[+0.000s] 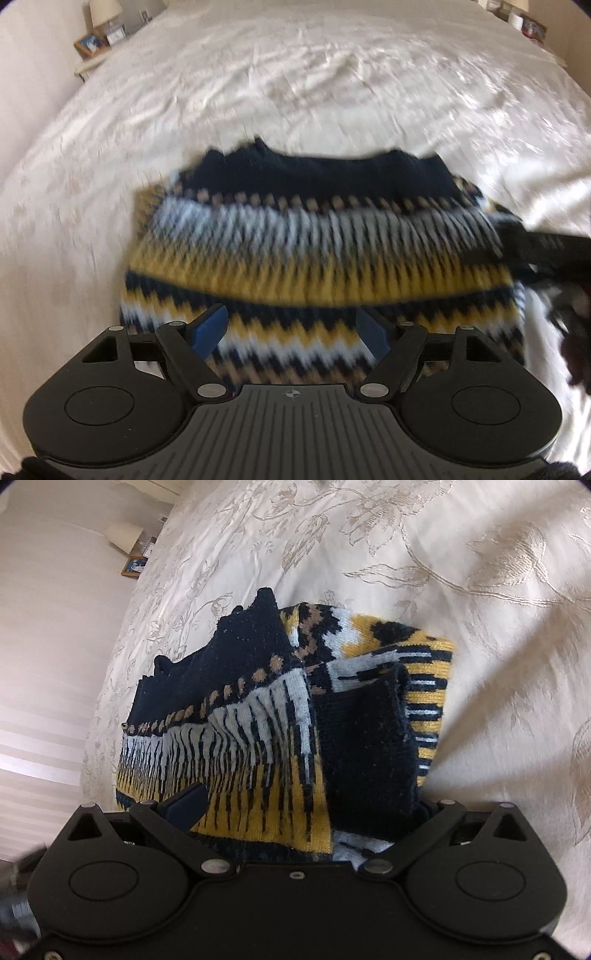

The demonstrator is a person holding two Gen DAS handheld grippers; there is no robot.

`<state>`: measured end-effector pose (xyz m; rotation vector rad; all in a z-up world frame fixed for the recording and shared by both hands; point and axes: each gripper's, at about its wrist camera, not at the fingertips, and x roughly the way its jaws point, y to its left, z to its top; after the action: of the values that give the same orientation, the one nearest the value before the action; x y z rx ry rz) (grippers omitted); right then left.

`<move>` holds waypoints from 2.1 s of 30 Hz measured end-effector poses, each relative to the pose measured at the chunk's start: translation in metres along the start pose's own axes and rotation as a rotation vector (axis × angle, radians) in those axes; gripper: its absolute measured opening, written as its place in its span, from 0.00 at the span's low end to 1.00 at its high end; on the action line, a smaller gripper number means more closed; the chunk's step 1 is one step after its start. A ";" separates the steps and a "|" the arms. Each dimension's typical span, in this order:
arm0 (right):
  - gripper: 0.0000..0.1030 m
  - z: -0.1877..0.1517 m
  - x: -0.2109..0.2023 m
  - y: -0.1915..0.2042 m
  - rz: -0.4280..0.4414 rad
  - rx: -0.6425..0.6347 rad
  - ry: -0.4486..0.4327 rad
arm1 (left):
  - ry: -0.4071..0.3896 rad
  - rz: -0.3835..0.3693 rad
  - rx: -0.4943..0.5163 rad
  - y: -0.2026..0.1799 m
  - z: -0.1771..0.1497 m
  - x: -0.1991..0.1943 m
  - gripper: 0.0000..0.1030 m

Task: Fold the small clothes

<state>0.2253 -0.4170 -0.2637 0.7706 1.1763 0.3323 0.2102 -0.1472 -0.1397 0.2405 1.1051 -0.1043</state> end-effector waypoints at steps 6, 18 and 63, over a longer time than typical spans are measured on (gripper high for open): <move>1.00 -0.001 -0.001 -0.002 0.023 0.003 -0.003 | -0.013 0.039 0.011 0.004 0.038 0.033 0.74; 1.00 0.003 -0.003 -0.010 0.054 0.036 0.003 | 0.178 0.025 0.076 -0.007 0.053 0.116 0.75; 1.00 0.004 0.005 0.002 -0.010 0.026 0.010 | 0.175 -0.011 0.072 -0.012 0.037 0.109 0.81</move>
<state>0.2310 -0.4139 -0.2646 0.7855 1.1956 0.3133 0.2883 -0.1640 -0.2233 0.3121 1.2780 -0.1350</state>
